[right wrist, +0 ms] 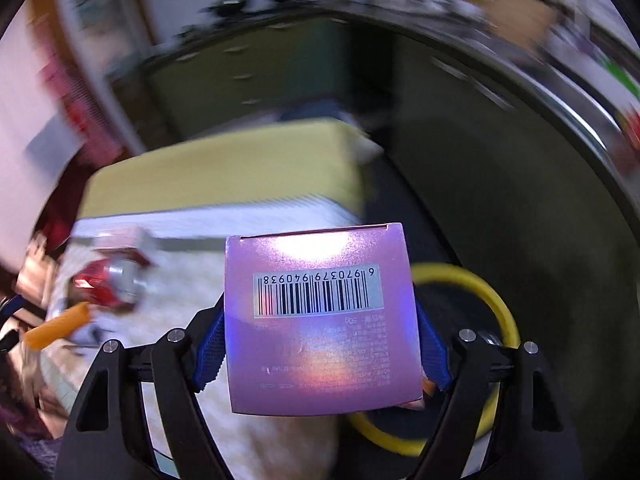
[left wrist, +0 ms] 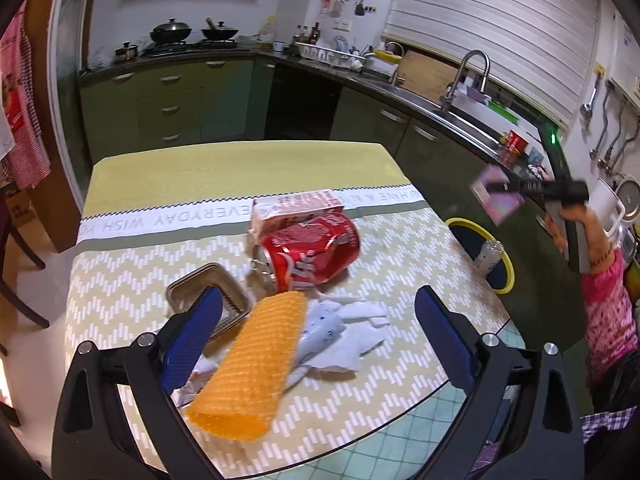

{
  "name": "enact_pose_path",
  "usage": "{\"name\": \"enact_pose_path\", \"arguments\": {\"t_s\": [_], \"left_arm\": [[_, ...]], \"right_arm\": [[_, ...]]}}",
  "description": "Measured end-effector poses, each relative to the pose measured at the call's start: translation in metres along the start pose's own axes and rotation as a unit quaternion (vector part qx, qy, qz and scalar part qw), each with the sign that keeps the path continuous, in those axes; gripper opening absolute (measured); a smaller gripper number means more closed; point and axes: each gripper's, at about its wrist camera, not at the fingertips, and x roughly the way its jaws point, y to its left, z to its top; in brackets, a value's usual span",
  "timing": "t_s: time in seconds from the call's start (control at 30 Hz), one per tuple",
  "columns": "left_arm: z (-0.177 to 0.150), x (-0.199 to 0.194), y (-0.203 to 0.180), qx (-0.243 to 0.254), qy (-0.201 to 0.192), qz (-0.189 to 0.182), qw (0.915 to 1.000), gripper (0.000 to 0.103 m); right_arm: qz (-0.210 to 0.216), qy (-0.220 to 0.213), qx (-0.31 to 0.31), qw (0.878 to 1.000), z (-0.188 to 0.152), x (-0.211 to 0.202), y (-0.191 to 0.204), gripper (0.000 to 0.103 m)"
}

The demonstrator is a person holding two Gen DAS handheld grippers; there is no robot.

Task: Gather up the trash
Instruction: 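Carry the pink box over the yellow bin and open the right gripper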

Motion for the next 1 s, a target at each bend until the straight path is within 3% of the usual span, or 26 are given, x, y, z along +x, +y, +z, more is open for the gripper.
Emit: {"name": "enact_pose_path", "arguments": {"t_s": [0.13,0.3,0.43,0.67,0.87,1.0], "left_arm": [[0.003,0.002,-0.010,0.008,0.002,-0.003,1.0000,0.092],[0.004,0.001,-0.020,0.022,0.007,-0.003,0.9997,0.092],[0.005,0.004,-0.021,0.027,0.014,0.002,0.9995,0.093],[0.008,0.015,-0.019,0.039,0.031,-0.001,0.9987,0.093],[0.024,0.025,-0.021,0.080,0.056,-0.040,0.9944,0.093],[0.036,0.034,-0.029,0.153,0.070,-0.082,0.9824,0.093]], "right_arm": [[-0.018,0.033,0.047,0.998,-0.027,0.016,-0.052,0.078],[-0.033,0.053,0.051,0.997,-0.037,0.039,-0.076,0.078],[-0.061,0.062,0.048,0.995,-0.047,0.053,-0.078,0.087],[-0.077,0.041,0.059,0.994,-0.062,0.028,-0.075,0.087],[-0.068,0.017,0.054,0.996,-0.067,0.011,-0.061,0.090],[-0.059,0.016,0.055,0.997,-0.070,0.011,-0.055,0.090]]}}
